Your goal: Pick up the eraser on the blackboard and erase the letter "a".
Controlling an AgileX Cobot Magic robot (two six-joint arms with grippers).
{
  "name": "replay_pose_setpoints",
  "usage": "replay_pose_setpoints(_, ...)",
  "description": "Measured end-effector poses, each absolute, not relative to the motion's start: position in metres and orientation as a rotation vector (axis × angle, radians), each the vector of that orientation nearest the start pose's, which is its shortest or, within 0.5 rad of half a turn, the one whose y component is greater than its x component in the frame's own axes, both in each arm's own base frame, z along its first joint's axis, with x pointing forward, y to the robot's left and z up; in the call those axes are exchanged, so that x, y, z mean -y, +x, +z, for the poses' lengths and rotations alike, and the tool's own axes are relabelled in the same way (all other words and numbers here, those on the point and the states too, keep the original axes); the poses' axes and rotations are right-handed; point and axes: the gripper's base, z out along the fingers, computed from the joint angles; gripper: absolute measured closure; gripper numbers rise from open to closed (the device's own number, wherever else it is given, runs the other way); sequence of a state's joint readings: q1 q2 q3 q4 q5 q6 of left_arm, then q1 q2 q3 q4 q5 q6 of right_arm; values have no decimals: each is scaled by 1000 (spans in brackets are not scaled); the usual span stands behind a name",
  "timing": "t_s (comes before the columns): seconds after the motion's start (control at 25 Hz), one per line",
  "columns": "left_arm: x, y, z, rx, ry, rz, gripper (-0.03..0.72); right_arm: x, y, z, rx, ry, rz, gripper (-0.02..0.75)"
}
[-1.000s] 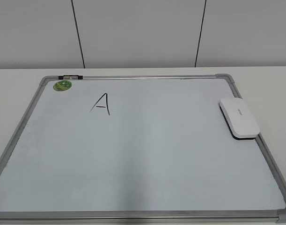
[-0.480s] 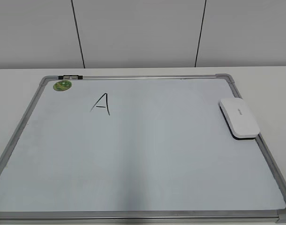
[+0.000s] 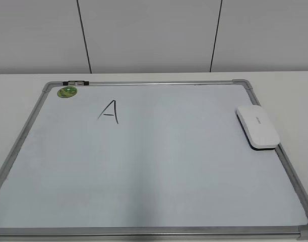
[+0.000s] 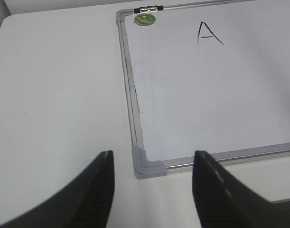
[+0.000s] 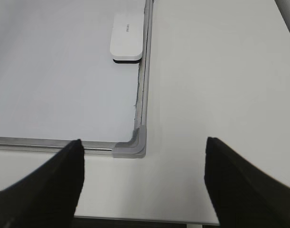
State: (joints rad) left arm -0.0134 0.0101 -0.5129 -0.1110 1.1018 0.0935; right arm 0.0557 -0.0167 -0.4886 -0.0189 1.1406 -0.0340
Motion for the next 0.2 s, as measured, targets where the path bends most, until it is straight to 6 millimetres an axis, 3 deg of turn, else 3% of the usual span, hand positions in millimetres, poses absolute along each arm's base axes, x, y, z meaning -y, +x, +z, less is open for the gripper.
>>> replay_pose_setpoints(0.2,9,-7,278,-2075,119,-85,311,2,-10,268,-2117,-91,-9,151)
